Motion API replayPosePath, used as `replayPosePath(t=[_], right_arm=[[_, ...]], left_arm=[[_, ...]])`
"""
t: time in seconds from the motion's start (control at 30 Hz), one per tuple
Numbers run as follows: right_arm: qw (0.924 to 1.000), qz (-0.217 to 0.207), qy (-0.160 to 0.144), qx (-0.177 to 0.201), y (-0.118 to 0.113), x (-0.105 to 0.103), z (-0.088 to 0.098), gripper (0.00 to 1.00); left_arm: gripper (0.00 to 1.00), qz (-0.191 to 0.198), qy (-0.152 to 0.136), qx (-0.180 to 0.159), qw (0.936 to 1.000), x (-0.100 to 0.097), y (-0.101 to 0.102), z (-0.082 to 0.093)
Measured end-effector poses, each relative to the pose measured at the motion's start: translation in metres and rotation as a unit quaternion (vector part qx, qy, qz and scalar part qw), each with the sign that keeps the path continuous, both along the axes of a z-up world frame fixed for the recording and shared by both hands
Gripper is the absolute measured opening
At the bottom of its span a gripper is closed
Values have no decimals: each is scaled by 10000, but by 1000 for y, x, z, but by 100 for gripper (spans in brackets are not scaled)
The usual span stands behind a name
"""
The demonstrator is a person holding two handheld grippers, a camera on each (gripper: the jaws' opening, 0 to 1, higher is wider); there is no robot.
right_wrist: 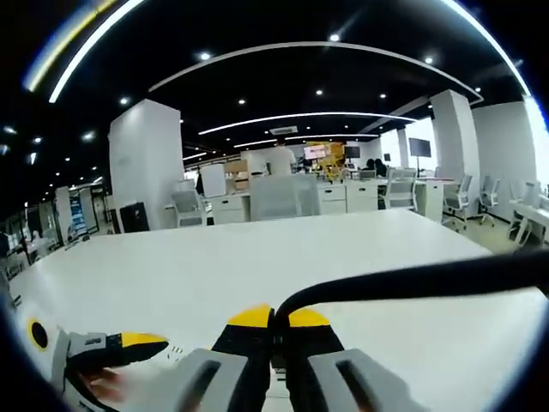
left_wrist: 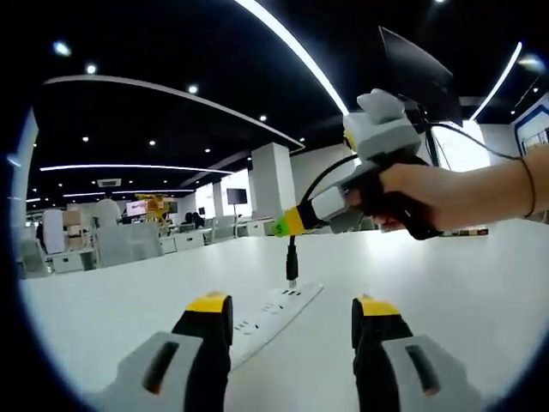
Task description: Find the data cable on the table. Grasp the USB connector end of the cable and insert it into the USB port on the table
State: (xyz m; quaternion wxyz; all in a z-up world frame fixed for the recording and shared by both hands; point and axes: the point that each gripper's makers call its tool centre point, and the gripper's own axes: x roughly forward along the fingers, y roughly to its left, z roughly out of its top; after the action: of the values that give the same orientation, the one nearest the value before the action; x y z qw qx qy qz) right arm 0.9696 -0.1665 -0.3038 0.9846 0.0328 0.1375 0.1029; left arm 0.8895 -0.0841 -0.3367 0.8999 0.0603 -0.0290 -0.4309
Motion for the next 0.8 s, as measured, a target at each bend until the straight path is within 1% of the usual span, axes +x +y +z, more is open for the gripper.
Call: replayPosePath(t=[0.23,0.53,0.8], right_arm=[[9999,-47,71,132,-2,1,-7,6],[9999,-78,98,108,-2,4,-7,6],[9998,-139,150,-7,0,4,-12,6]], left_arm=[[56,27,8,26,10000,2,0,-2],[56,44,21,42,10000,3,0,-3],[56,57,30,66,10000,4,0,-4]])
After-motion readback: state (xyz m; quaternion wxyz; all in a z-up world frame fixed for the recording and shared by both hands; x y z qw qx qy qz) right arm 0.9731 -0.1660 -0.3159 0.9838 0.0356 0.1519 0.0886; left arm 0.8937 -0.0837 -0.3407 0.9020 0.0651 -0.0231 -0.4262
